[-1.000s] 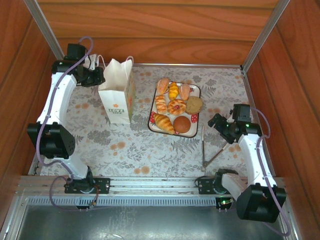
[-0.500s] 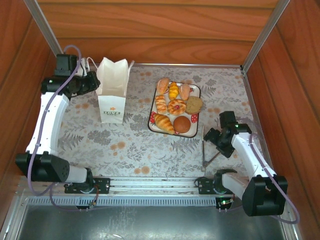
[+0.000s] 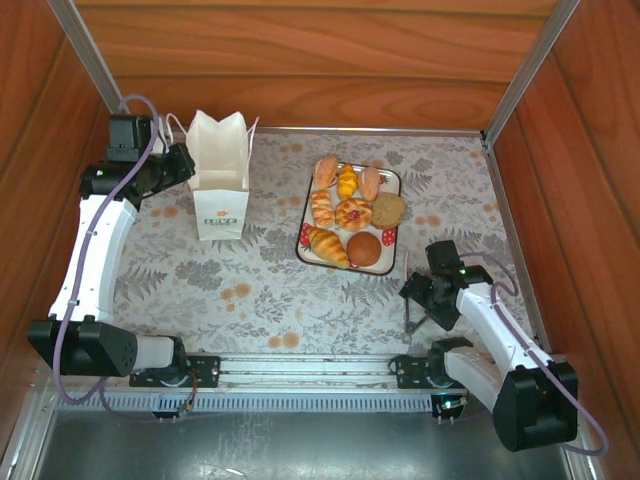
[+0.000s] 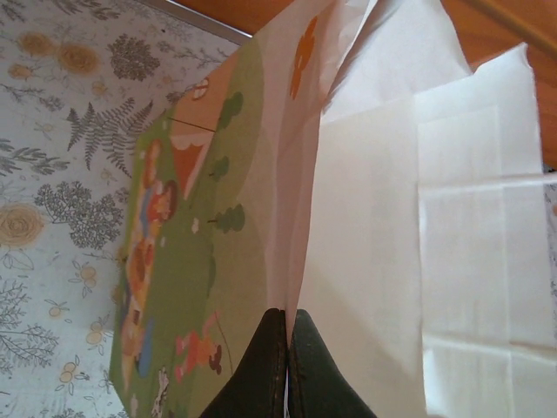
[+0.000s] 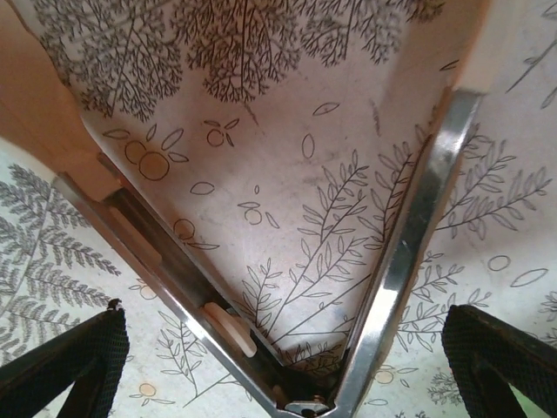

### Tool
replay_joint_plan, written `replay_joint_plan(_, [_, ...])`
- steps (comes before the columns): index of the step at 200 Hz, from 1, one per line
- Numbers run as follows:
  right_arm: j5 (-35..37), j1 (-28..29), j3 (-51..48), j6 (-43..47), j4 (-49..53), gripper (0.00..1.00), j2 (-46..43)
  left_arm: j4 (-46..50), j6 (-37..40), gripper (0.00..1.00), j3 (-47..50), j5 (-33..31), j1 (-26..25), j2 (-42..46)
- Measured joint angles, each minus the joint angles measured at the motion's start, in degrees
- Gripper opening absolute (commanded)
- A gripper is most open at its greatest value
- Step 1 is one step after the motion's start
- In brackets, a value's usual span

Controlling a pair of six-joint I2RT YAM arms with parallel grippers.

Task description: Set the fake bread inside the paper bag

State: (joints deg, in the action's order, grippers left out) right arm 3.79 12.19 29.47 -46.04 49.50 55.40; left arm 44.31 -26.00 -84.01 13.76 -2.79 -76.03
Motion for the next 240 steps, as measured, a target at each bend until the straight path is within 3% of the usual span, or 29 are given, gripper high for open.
replay_joint_plan(75, [-0.4, 4.2, 0.0, -1.3, -5.0, 0.88, 10.9, -0.8, 0.0, 0.0, 0.4, -0.1, 0.0, 0.0])
replay_joint_plan(113, [0.9, 5.2, 0.7, -2.2, -4.5, 0.81, 12.9, -1.2, 0.0, 0.0, 0.5, -0.1, 0.0, 0.0])
replay_joint_plan(144, [2.1, 5.2, 1.0, -2.1, -4.6, 0.68, 13.5, -1.4, 0.0, 0.0, 0.6, 0.0, 0.0, 0.2])
replay_joint_plan(209, [5.3, 5.2, 2.8, -0.1, -5.2, 0.5, 14.1, -1.9, -0.8, 0.0, 1.8, 0.1, 0.0, 2.1])
replay_joint_plan(240, [7.0, 5.0, 6.0, 2.1, -4.6, 0.46, 13.6, -2.3, -1.2, 0.0, 2.9, 0.6, 0.0, 2.9])
